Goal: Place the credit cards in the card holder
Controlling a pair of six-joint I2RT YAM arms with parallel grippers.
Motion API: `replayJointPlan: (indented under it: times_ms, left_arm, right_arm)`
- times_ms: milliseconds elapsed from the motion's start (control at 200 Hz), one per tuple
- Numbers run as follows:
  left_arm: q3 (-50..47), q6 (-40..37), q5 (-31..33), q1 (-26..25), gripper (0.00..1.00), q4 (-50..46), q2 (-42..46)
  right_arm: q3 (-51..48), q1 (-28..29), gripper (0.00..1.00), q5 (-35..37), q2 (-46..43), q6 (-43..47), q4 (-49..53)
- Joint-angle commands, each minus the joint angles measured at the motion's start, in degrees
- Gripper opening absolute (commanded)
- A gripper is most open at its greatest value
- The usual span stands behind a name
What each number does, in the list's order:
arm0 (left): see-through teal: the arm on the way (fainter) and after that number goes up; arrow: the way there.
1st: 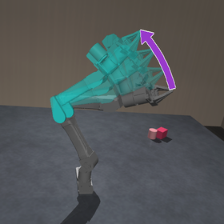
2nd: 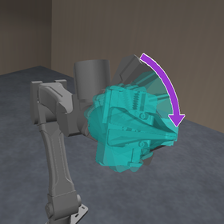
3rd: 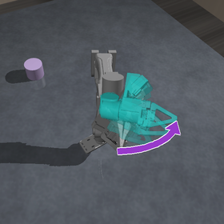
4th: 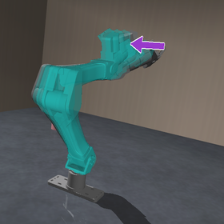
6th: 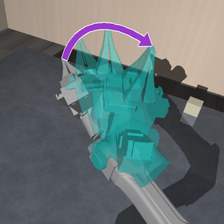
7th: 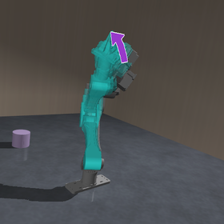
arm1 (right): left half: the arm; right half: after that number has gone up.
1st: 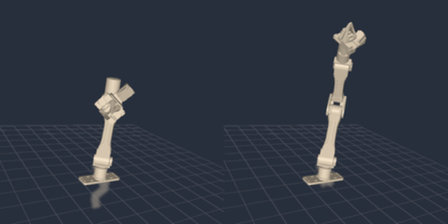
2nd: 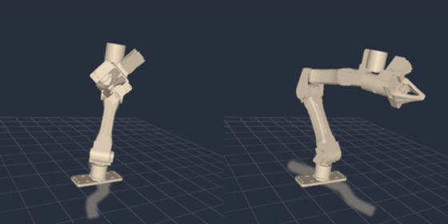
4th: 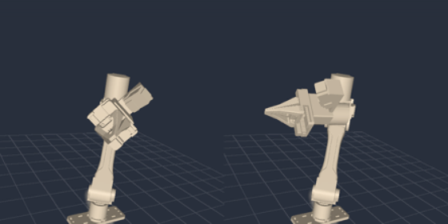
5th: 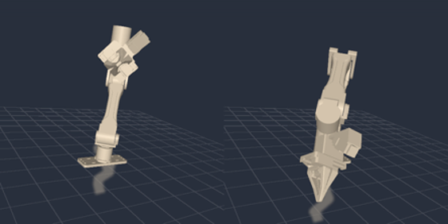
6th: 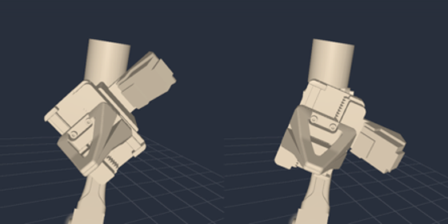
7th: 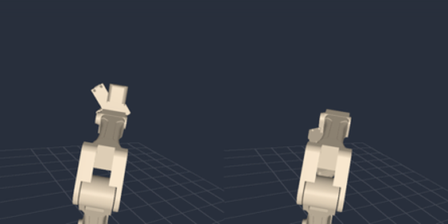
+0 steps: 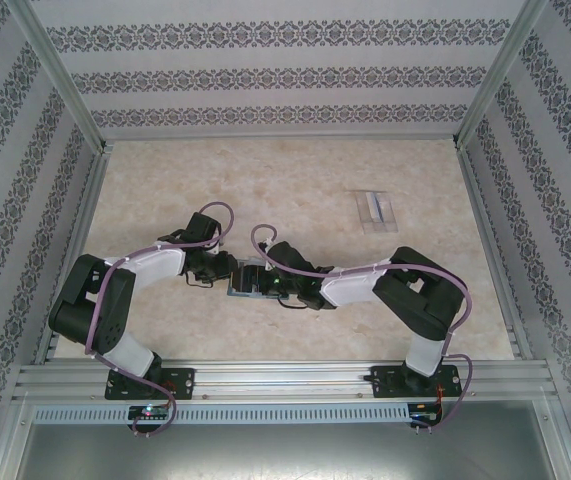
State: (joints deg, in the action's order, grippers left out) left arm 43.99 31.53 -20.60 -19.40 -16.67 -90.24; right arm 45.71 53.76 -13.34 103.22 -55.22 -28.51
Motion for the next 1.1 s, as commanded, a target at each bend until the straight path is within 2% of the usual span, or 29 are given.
replayJointPlan:
  times_ms: [0, 180, 689, 904, 1094]
  left_arm:
    - [-1.5, 0.0, -1.6, 0.0, 0.33, -0.3, 0.8]
    - [-1.7, -0.2, -1.7, 0.2, 0.33, -0.4, 0.8]
    - [-1.9, -0.6, -1.6, 1.1, 0.34, -0.9, 1.6]
    - [-1.8, -0.6, 1.0, 4.9, 0.51, -4.1, 6.4]
    - [-3.1, 1.3, 1.7, 5.8, 0.54, -2.7, 11.1]
  right_arm:
    - [-1.1, -0.2, 0.78, -2.2, 1.0, -1.8, -6.5]
    - [-1.7, -0.5, 0.79, -4.0, 1.9, -3.0, -10.6]
    - [-2.3, -1.3, 0.79, -2.2, 2.3, -5.0, -8.0]
    - [-4.4, -2.1, 0.79, 0.3, -1.8, -2.9, -2.9]
    - [-5.7, -3.0, 0.79, 1.9, -5.1, -1.1, 1.5]
